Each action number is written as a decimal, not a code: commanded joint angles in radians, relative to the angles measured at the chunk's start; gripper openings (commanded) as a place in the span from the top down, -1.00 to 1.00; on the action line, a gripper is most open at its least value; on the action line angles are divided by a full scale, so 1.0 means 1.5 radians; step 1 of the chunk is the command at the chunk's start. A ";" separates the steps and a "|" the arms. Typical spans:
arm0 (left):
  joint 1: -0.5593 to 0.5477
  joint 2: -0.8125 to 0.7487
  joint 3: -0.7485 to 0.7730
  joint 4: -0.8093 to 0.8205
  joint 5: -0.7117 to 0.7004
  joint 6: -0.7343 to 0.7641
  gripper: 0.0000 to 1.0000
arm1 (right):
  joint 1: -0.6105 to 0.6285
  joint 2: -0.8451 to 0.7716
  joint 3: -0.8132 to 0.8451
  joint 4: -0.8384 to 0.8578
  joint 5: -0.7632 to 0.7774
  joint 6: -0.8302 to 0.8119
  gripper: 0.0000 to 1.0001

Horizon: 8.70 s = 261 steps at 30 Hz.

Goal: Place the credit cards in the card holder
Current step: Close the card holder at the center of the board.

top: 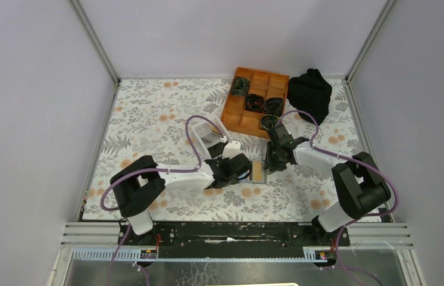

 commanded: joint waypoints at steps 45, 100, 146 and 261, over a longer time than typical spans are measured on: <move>-0.005 0.066 0.002 -0.048 0.049 -0.019 0.51 | 0.035 -0.161 -0.188 0.119 -0.075 0.093 -0.20; -0.013 0.082 -0.010 -0.074 0.085 -0.032 0.54 | 0.035 -0.303 -0.405 0.472 -0.105 0.280 -0.16; -0.024 0.098 -0.003 -0.071 0.093 -0.030 0.55 | 0.034 -0.219 -0.302 0.479 -0.141 0.209 -0.05; -0.050 -0.104 -0.082 0.225 0.001 -0.103 0.02 | -0.050 -0.269 -0.287 0.225 -0.275 0.243 1.00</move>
